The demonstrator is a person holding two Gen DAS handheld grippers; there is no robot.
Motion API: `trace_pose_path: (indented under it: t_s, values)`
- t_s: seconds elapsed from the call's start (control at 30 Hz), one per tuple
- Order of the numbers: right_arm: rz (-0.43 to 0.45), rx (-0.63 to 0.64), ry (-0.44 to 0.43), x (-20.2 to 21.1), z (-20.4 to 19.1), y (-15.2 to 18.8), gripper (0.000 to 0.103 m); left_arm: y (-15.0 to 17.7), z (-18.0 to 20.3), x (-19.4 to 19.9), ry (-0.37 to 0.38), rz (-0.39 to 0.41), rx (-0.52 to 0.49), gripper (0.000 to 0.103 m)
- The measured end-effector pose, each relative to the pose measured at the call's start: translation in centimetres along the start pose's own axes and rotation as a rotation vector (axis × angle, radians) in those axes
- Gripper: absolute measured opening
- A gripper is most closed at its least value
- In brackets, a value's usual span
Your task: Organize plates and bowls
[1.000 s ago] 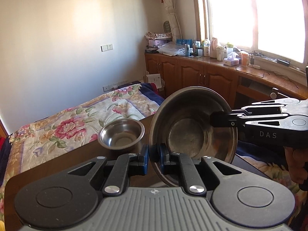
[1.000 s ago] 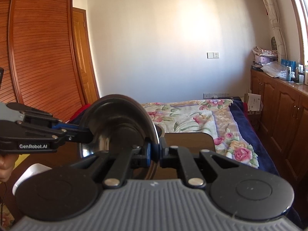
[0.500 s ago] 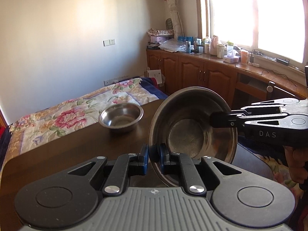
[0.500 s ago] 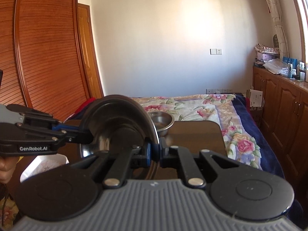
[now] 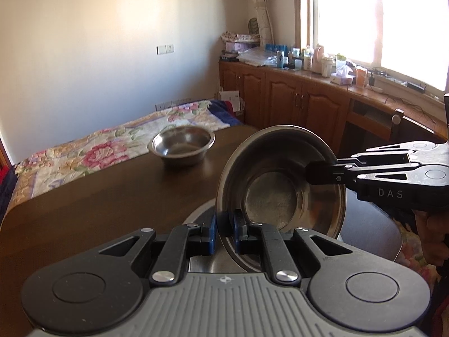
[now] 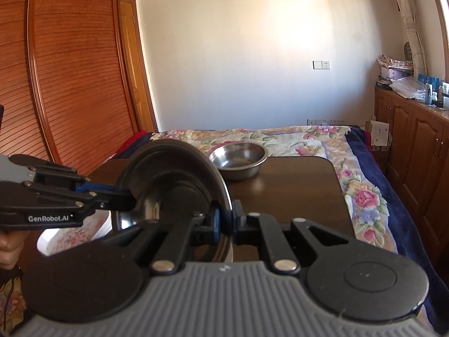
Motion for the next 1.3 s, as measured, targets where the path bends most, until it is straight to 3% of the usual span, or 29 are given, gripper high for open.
trace_pose_path:
  t_s: [0.8,1.3]
  values:
    - [-0.090,0.073,-0.025,-2.6,-2.0,2.7,0.011,3.9,-1.5,-2.1,-0.035,-0.068,0.002,0.015]
    - [-0.127,0.273,-0.031,-3.7,-3.2,3.0,0.011,3.6,-3.3,-1.6,-0.034,-0.004,0.091,0.015]
Point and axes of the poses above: each gripper's, at about its wrist camera, not at the fingertips, and x roughly against the way its jaws point, z to its right, y to its underside, the point moved 5 cm from there along -x, roughly the way its jaws point
